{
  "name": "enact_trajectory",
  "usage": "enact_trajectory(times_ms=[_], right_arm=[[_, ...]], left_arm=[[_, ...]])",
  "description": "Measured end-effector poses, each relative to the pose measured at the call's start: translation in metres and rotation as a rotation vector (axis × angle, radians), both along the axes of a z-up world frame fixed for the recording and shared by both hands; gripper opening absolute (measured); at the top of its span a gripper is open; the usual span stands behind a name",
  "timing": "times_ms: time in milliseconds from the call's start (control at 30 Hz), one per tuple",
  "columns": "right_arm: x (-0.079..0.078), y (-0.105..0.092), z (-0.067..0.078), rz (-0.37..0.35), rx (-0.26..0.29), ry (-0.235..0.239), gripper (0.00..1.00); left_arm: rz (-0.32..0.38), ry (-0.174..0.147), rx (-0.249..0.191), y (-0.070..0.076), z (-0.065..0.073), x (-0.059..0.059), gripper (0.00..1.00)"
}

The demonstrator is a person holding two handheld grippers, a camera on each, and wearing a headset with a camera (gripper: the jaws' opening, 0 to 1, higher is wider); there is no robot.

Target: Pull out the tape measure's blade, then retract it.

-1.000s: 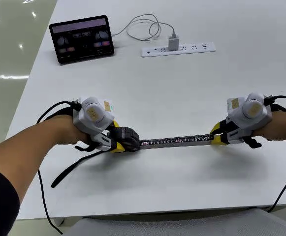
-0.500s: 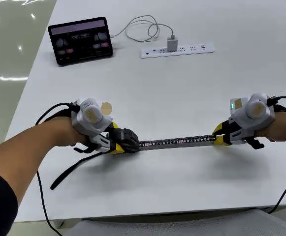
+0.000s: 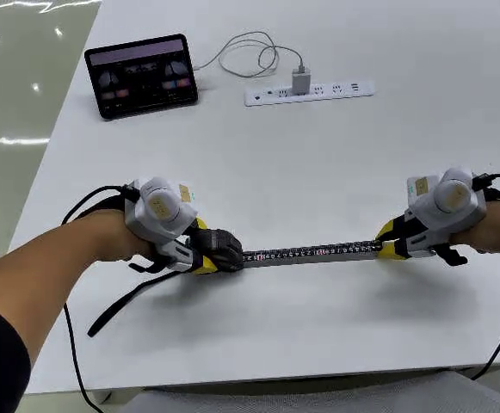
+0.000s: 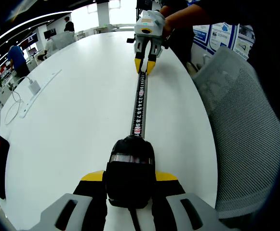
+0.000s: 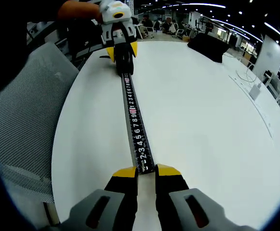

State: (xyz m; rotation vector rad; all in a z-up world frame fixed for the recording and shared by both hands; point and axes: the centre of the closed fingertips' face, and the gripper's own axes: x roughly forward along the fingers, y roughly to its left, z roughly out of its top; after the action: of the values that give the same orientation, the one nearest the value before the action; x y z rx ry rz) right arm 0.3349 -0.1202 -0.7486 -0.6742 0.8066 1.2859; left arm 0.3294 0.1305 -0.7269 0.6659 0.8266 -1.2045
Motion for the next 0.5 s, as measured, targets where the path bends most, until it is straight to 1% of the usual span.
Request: enact_trajectory(times_ms=[500], right_arm=[[-0.0001,-0.0010,-0.0002,-0.009,-0.005,0.002,0.08]], left_arm=[[0.001,-0.001,-0.004,0.0006,-0.0011,0.0005,0.32]])
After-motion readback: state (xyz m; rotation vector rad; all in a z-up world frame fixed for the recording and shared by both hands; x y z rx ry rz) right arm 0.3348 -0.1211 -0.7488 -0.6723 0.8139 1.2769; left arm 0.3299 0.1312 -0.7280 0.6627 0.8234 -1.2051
